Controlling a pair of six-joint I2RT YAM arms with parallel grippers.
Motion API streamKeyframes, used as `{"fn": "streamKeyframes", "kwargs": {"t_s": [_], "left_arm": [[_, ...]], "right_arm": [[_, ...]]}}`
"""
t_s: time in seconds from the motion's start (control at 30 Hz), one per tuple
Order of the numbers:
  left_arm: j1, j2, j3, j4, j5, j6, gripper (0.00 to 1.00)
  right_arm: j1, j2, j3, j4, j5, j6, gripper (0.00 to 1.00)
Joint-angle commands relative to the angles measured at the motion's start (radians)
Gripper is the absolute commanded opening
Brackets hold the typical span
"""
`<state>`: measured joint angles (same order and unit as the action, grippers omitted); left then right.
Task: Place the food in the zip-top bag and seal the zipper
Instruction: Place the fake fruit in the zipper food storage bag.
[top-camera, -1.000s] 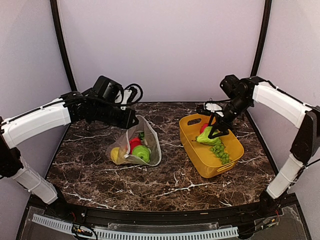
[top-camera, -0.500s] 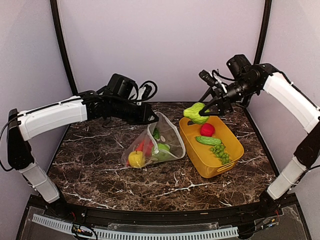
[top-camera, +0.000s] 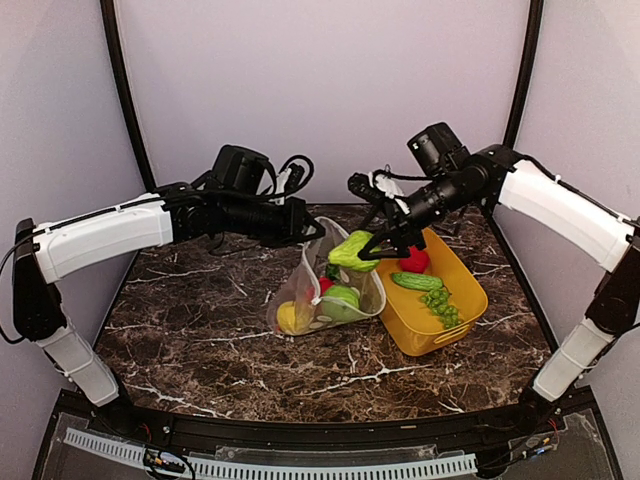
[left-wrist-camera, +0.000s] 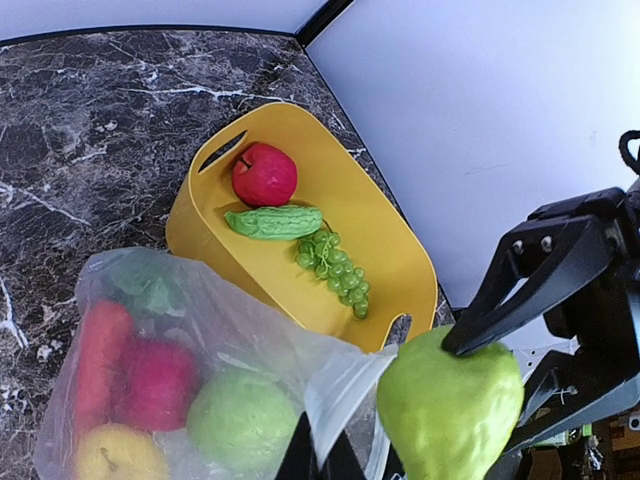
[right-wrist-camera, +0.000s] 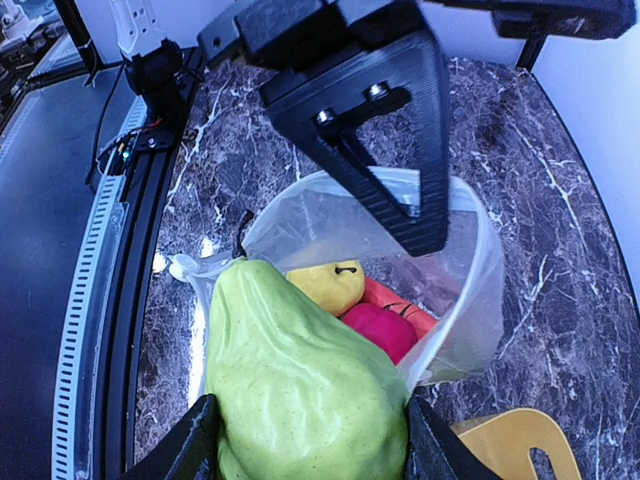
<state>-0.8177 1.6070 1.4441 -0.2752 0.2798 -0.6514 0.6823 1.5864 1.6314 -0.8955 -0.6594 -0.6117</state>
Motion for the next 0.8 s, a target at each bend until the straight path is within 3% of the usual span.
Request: {"fn": "streamKeyframes", "kwargs": {"t_s": [0.0,0.17,0.33,0.5,0.67,0.77], "left_arm": [[-0.005,-0.057,-0.039,0.036,0.006,-0.020,0.01],[-0.005,-0.057,-0.049,0.038,0.010,-0.022,0.01],[-0.005,-0.060,-0.066,0.046,0.011,-0.025,0.01],[-0.005,-0.078,-0.083,0.045,0.000,-0.020,0.01],[-0.005,-0.094,-0.089,0.009,-0.031,0.006,0.01],[-0.005,-0.095,-0.089,-0.005,-0.042,0.014,0.01]], "right_arm": [[0.082,0.028,-0.036,0.057,0.143,0.000,0.39],[0.133,0.073,-0.041,0.134,0.415,0.051,0.37],[0.134,0.121,0.013,0.151,0.550,0.090,0.37],[0.134,0.115,0.002,0.146,0.575,0.080,0.37],[0.135,0.020,-0.018,0.055,0.389,0.003,0.39],[0.135,-0.024,-0.017,0.038,0.423,0.023,0.40]]}}
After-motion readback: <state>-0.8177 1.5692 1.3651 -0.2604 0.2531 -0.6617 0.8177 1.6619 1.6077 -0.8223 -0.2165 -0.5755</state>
